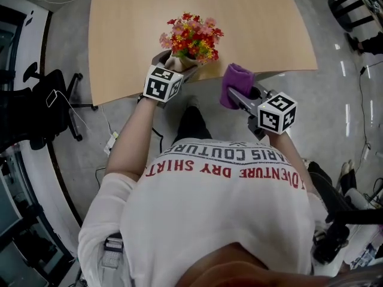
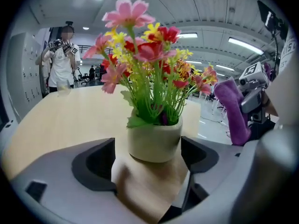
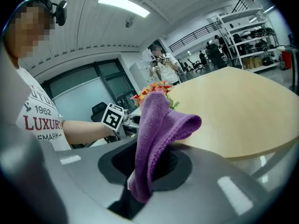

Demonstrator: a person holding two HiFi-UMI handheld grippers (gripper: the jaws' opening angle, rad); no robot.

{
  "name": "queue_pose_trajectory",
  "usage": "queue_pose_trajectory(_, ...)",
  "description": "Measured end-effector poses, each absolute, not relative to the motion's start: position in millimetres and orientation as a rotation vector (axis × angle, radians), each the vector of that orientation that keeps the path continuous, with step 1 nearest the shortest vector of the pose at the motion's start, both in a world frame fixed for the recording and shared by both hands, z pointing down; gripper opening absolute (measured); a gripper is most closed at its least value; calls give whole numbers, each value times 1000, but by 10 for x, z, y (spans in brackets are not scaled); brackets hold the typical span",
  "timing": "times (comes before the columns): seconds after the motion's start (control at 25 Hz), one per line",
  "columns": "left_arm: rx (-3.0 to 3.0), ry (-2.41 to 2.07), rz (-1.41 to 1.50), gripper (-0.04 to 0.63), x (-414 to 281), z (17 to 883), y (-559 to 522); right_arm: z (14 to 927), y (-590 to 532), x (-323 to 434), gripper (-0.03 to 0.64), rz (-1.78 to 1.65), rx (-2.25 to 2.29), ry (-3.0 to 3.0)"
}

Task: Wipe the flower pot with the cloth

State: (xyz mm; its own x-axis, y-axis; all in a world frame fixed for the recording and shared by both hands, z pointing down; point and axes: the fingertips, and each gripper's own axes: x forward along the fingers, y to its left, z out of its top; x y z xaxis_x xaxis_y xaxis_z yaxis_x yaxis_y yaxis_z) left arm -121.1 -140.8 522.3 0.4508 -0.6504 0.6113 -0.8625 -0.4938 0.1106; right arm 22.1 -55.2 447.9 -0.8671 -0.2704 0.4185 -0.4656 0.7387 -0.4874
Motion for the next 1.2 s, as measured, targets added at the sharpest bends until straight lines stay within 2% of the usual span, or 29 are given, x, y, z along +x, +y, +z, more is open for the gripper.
queue_pose_trajectory(0.52, 2382, -1205, 653, 421, -1097, 5220, -1499, 4683, -693, 36, 60, 886, 542, -2594)
queue_pose_trajectory(0.6, 2389, -1194, 653, 396, -1071, 5205, -1483, 4725, -716, 12, 60, 912, 543, -2588)
queue_pose_trajectory(1.2, 2373, -1179, 680, 391, -1038, 5193, -1477, 4826, -1186, -370, 60, 1180, 639, -2628)
